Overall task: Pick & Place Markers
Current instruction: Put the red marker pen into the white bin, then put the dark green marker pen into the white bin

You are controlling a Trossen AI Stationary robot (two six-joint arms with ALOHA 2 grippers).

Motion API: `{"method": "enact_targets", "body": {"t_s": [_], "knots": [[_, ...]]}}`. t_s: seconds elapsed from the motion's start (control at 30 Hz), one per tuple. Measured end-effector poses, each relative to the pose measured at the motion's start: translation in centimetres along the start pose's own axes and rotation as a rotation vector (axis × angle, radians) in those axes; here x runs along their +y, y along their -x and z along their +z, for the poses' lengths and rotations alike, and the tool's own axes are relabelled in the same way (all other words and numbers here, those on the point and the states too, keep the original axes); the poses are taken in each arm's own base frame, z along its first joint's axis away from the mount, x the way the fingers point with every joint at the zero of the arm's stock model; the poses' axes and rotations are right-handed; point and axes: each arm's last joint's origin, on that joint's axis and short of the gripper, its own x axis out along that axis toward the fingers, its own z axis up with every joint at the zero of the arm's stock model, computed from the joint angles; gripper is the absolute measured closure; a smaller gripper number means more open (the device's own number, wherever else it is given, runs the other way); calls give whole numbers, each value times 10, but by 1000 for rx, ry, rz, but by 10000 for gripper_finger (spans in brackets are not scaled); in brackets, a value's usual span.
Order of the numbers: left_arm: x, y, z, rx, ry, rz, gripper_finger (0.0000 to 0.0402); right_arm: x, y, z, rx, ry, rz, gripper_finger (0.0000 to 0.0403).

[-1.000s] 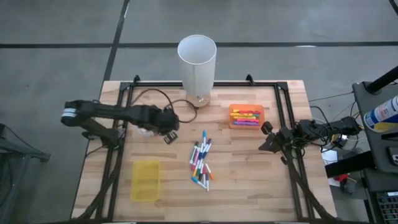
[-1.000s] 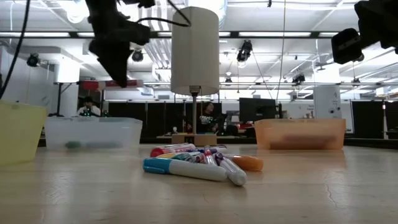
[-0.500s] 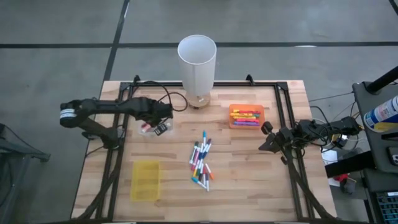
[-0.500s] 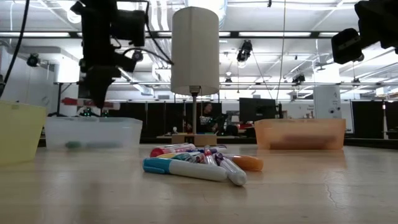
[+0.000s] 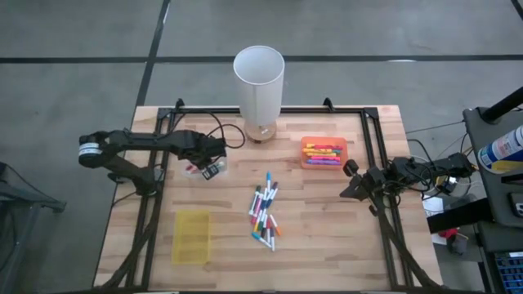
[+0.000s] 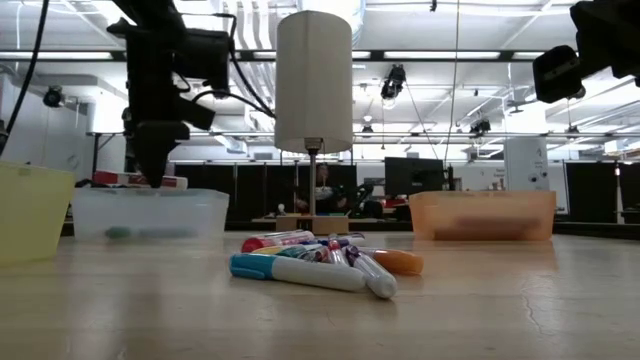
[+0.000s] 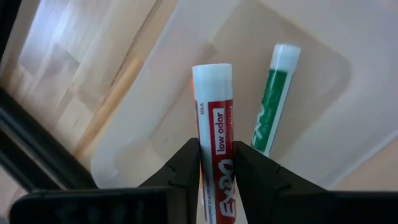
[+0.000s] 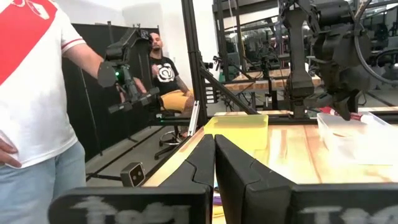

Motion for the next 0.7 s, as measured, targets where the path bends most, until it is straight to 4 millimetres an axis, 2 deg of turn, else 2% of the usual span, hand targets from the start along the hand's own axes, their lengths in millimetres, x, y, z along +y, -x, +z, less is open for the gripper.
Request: {"method": "enact_targets", "body": {"t_s": [0.27,0.43,0.7], "knots": [[0,-1,2,-17,16,-13,270,0,0,0,0,0,0,394],[0,3,3,-12,46,-11,267,0,0,0,0,0,0,394],[1,22,14,-32,112,-83,266,0,0,0,0,0,0,394]]}}
